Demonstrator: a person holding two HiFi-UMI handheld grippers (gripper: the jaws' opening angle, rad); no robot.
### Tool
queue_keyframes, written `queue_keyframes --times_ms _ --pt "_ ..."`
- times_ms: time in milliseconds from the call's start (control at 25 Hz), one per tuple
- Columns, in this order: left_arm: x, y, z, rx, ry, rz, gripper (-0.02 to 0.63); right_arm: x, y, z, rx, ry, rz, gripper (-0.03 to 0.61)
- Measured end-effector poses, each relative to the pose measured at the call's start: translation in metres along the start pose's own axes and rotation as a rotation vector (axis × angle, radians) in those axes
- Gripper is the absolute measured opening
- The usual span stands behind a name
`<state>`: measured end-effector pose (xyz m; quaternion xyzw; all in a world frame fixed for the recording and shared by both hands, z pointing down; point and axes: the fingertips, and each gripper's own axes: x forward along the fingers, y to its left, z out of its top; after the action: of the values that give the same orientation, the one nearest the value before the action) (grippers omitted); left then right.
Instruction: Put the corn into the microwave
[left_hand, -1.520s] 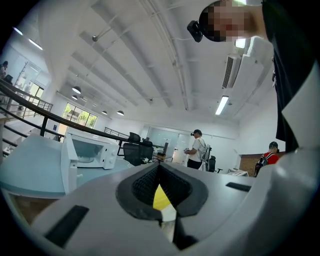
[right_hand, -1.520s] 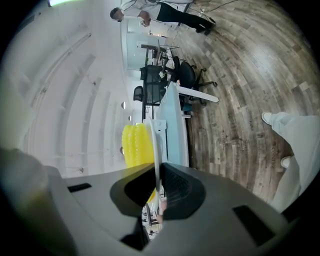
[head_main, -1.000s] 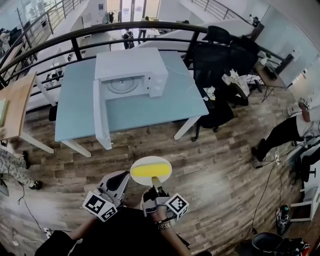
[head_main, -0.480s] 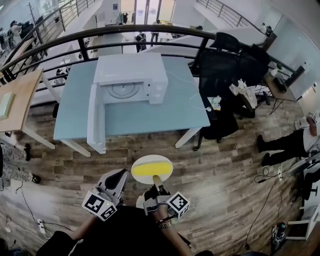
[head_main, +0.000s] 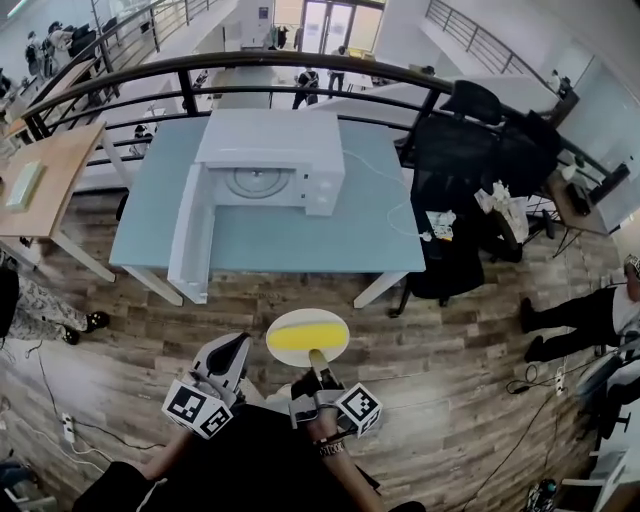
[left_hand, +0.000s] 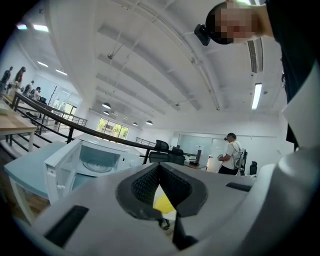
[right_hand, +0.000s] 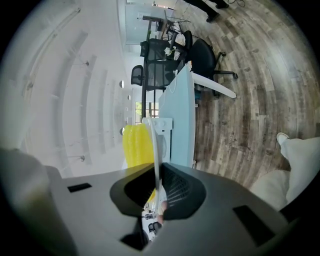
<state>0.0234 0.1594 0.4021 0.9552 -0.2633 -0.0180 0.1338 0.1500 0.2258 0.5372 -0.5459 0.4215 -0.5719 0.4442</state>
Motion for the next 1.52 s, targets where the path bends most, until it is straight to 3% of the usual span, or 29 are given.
queue_keyframes --times_ms 120,400,760,1000,1520 --pt "-0.001 0.004 -0.002 0.004 0.004 0.036 0.002 0.005 -0.002 0.002 0.001 0.022 0.019 0.029" --pt "-0.002 0.012 -0.003 -0.001 0.003 0.094 0.002 0.008 -0.006 -0.004 0.012 0.063 -0.028 0.029" --pt "0.019 0.027 -0.006 -0.008 -0.004 0.096 0.002 0.021 -0.007 0.01 -0.006 0.054 -0.033 0.029" --pt "0.039 0.044 -0.004 -0.029 -0.005 0.115 0.002 0.035 -0.009 0.016 0.003 0.065 -0.086 0.029" --pt "0.102 0.086 0.001 -0.046 0.012 0.149 0.002 0.106 0.001 0.038 -0.006 0.116 -0.098 0.029"
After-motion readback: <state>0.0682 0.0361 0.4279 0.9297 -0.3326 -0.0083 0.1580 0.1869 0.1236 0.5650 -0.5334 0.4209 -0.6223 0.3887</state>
